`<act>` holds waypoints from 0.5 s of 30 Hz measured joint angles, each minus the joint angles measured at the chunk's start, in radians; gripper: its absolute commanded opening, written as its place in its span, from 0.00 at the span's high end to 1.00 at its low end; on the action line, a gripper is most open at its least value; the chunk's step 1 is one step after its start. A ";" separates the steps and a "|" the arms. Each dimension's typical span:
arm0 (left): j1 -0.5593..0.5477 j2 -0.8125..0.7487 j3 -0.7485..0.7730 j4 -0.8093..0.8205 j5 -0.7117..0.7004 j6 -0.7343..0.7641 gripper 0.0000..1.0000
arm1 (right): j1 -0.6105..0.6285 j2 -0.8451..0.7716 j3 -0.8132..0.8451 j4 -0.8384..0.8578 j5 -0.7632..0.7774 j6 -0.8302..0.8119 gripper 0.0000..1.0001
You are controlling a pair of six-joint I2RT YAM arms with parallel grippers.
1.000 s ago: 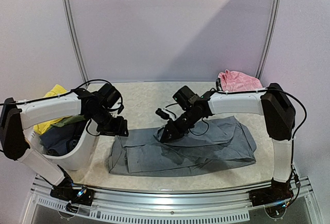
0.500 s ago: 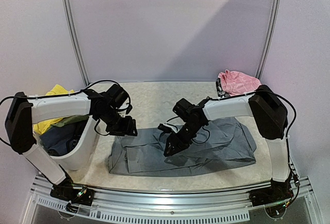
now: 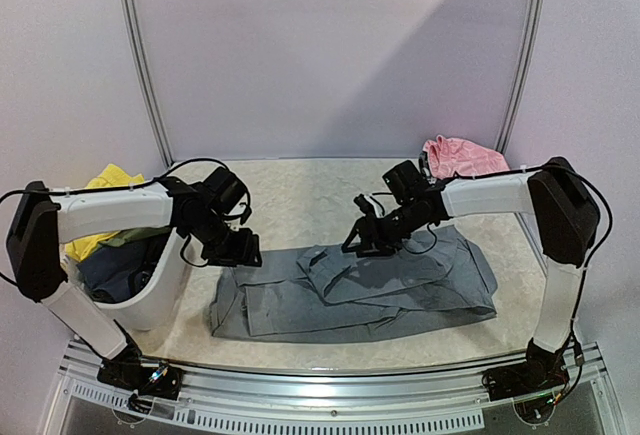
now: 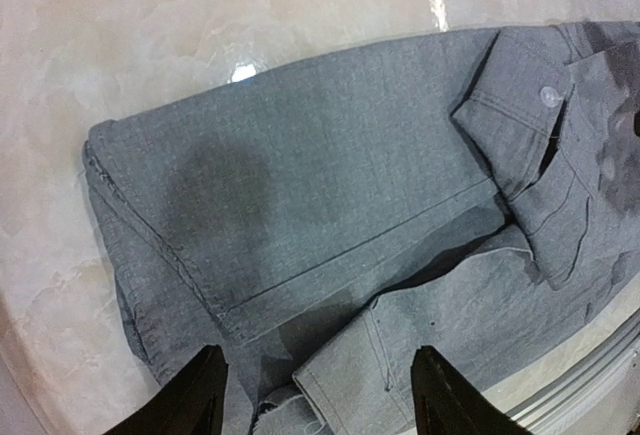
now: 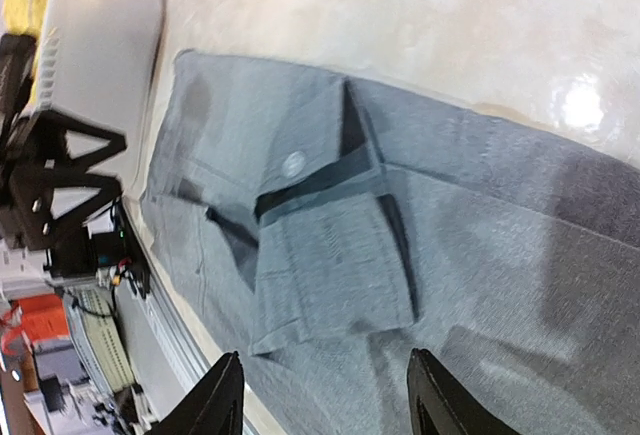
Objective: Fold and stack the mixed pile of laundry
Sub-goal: Fold the 1/3-folded shirt at the center of the board.
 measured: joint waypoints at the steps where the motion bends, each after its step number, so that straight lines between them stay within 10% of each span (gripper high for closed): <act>1: 0.000 -0.007 -0.007 0.000 -0.001 -0.003 0.36 | -0.001 0.011 0.004 0.003 0.010 0.018 0.44; 15: 0.000 -0.073 -0.049 -0.003 -0.011 -0.022 0.37 | 0.002 0.175 0.079 0.035 -0.039 0.131 0.47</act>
